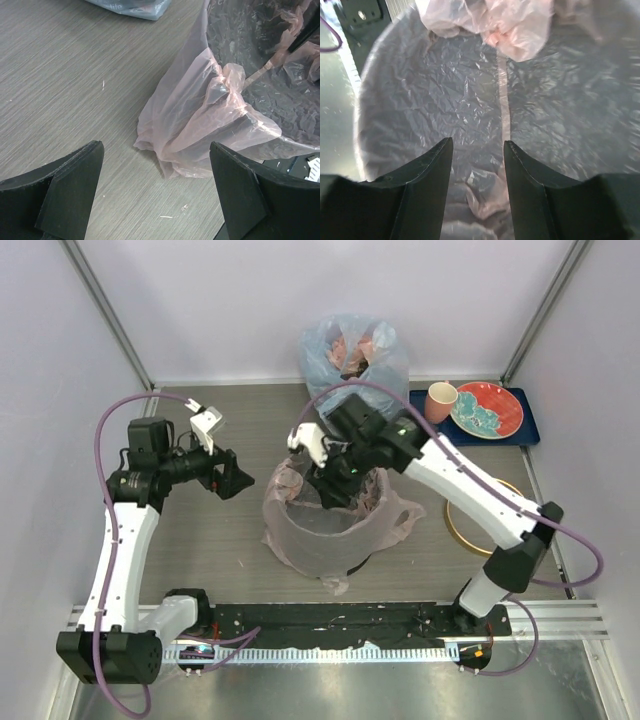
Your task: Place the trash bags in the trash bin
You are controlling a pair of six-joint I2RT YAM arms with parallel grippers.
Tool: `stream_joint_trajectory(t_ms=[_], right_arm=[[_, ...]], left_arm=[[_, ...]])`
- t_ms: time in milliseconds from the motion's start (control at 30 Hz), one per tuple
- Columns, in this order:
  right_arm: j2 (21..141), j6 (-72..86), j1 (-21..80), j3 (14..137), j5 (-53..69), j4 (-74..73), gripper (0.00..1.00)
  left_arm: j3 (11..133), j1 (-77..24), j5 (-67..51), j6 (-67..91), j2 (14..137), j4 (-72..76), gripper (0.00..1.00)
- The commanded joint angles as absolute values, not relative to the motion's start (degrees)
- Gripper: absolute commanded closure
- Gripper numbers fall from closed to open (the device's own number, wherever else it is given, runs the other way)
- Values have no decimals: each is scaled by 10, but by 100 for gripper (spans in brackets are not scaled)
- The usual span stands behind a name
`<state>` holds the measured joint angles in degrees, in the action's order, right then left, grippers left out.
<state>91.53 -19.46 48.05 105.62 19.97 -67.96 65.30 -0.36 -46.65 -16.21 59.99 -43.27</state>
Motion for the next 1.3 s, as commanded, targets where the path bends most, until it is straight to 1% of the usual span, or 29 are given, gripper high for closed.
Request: stream_joint_trajectory(t_ms=[0,100,200,233,300,367,433,600,733,933,1033,1267], right_arm=[[934,-210,514,999,152,-645,50],[959,-222,520,943,134,-624,53],[978,-236,519,892,118,-614,61],[978,-243,520,877,113,-608,65],[981,-249,519,834,106,-603,68],[994,-252,518,807,103,-598,73],[1007,-252,516,798,112,-597,76],[1071,-252,515,802,124,-596,77],[1124,-213,514,816,138,-578,77],[1171,-155,513,878,149,-548,78],[1158,-152,513,878,149,-552,78],[1055,-175,513,858,142,-574,79]], left_arm=[[655,-2,-462,-154,576,-424,8],[653,-2,-455,-156,572,-433,8],[651,-2,-445,-163,570,-440,8],[651,-3,-441,-165,571,-440,8],[652,-2,-438,-172,574,-441,8],[654,-2,-439,-171,577,-440,8],[657,-2,-444,-171,584,-440,8],[657,-2,-441,-175,593,-432,8],[664,-3,-433,-185,600,-436,8],[675,16,-425,-201,606,-452,8],[677,17,-438,-200,606,-459,8],[686,17,-473,-164,604,-433,9]])
